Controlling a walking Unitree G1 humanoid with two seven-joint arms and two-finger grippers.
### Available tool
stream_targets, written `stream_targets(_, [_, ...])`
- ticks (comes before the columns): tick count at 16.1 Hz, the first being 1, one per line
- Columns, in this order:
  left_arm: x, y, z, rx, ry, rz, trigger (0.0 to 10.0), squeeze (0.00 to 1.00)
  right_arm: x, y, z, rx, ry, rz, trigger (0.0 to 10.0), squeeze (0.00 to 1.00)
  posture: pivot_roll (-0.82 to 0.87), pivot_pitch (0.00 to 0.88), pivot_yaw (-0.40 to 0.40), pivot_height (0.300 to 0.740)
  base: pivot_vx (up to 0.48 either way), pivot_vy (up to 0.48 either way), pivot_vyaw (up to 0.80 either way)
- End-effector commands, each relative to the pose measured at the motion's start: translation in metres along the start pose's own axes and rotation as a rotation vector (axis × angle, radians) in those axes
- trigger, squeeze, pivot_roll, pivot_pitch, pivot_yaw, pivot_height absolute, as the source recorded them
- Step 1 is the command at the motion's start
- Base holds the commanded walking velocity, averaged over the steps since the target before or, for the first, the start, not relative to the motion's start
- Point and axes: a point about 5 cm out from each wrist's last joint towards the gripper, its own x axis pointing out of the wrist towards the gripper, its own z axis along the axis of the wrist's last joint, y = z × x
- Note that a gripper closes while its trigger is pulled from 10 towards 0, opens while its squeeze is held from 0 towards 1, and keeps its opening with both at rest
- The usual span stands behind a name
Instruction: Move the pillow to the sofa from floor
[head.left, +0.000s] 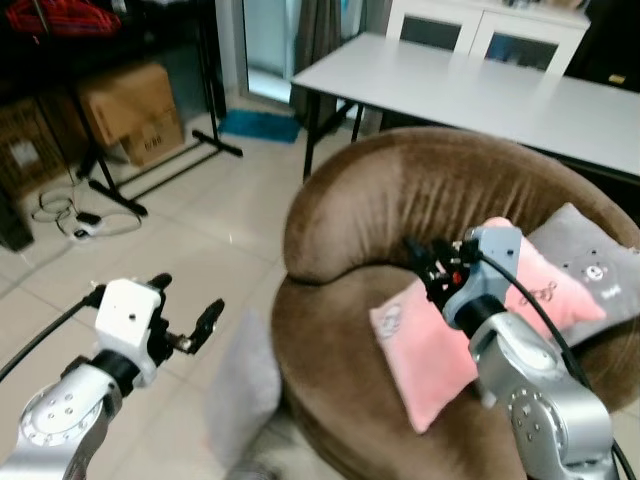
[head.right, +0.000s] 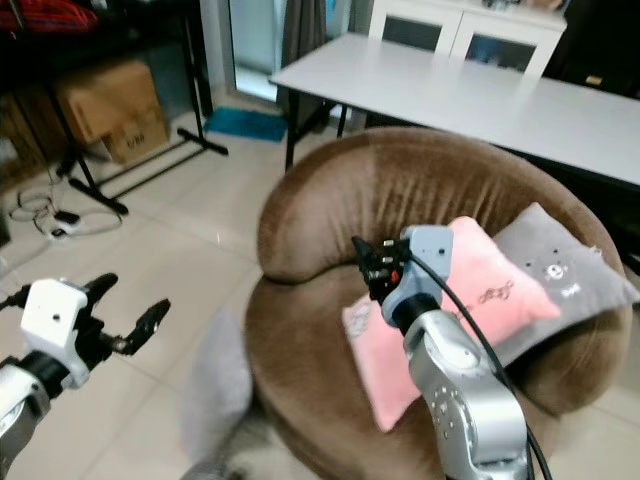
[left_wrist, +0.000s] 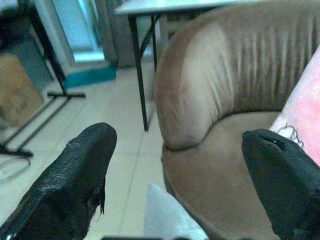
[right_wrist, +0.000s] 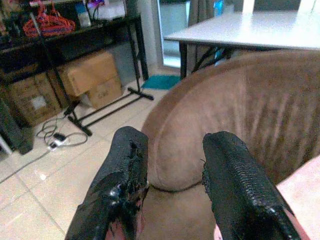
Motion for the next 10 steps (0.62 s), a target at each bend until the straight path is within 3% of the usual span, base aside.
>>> stream_targets(1, [0.000, 0.002, 0.004, 0.016, -0.002, 0.007, 10.0, 0.00, 0.000, -0.001, 0.003, 0.002, -0.004, -0.011, 10.0, 0.00, 0.07, 0.000, -0.068, 0.740, 0.000, 0.409, 0.80])
stream_targets(2, [0.000, 0.002, 0.004, 0.017, -0.001, 0.008, 10.0, 0.00, 0.000, 0.000, 0.002, 0.001, -0.002, -0.012, 10.0, 0.00, 0.07, 0.000, -0.063, 0.740, 0.000, 0.405, 0.80])
stream_targets(6, [0.000, 0.004, 0.007, 0.026, -0.004, 0.035, 10.0, 0.00, 0.000, 0.004, -0.005, 0.024, 0.027, -0.049, 10.0, 0.00, 0.07, 0.000, -0.063, 0.740, 0.000, 0.390, 0.00])
stream_targets(10, [0.008, 0.015, 0.014, 0.104, -0.051, 0.201, 10.0, 0.00, 0.002, -0.007, -0.017, -0.020, 0.057, -0.197, 10.0, 0.00, 0.07, 0.000, -0.051, 0.740, 0.000, 0.000, 0.00])
